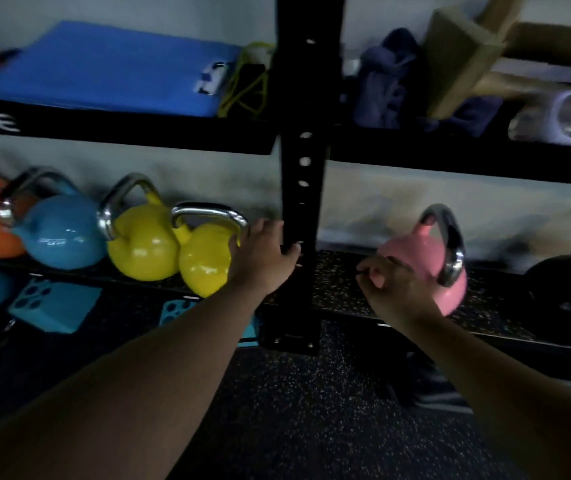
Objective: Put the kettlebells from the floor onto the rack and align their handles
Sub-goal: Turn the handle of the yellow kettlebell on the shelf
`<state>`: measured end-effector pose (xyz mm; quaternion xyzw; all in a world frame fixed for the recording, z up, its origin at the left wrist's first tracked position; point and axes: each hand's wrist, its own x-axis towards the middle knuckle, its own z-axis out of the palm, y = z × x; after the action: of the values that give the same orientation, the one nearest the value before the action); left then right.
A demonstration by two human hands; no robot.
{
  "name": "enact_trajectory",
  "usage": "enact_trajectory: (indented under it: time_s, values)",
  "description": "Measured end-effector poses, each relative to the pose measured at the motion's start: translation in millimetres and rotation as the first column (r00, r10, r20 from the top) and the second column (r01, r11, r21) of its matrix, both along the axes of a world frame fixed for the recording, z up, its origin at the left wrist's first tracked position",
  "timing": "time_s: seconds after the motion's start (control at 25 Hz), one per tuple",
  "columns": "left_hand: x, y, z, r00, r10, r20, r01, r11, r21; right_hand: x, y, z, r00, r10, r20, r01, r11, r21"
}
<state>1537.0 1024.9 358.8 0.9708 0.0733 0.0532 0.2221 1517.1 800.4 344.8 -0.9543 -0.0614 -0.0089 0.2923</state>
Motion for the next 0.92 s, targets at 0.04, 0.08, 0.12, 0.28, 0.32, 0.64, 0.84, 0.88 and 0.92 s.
enact_trajectory:
  time_s: [0.04, 0.08, 0.12, 0.28, 0.32, 0.64, 0.84, 0.88, 0.92]
  values:
    - [2, 30, 3, 1.000, 0.025, 0.018, -0.025, 1.000, 0.003, 8, 31, 2, 1.000, 0.011, 0.002, -0.011, 1.000, 0.025]
    - [5, 62, 5, 0.997, 0.065, 0.031, -0.065, 0.998, 0.006, 16, 62, 4, 0.999, 0.041, 0.007, -0.041, 0.998, 0.053]
    - [9, 93, 6, 0.993, 0.114, 0.031, -0.114, 0.993, 0.000, 23, 94, 7, 0.997, 0.077, 0.005, -0.078, 0.994, 0.080]
    - [38, 182, -4, 0.964, 0.259, -0.056, -0.264, 0.956, -0.126, 60, 199, 17, 0.985, 0.171, 0.006, -0.170, 0.972, 0.161]
    - [46, 195, -11, 0.956, 0.277, -0.099, -0.291, 0.938, -0.186, 72, 222, 14, 0.987, 0.161, 0.010, -0.160, 0.975, 0.155]
    - [94, 186, -52, 0.896, 0.365, -0.252, -0.435, 0.613, -0.659, 136, 283, -20, 0.985, 0.066, -0.157, -0.053, 0.995, 0.086]
    - [121, 195, -64, 0.978, 0.100, -0.180, -0.196, 0.726, -0.659, 112, 271, -32, 0.975, -0.135, -0.178, 0.184, 0.935, 0.303]
    - [122, 191, -65, 0.984, 0.073, -0.163, -0.165, 0.723, -0.671, 108, 269, -34, 0.966, -0.137, -0.220, 0.220, 0.882, 0.417]
    - [120, 184, -67, 0.988, 0.061, -0.144, -0.144, 0.711, -0.689, 107, 267, -36, 0.958, -0.124, -0.260, 0.247, 0.819, 0.517]
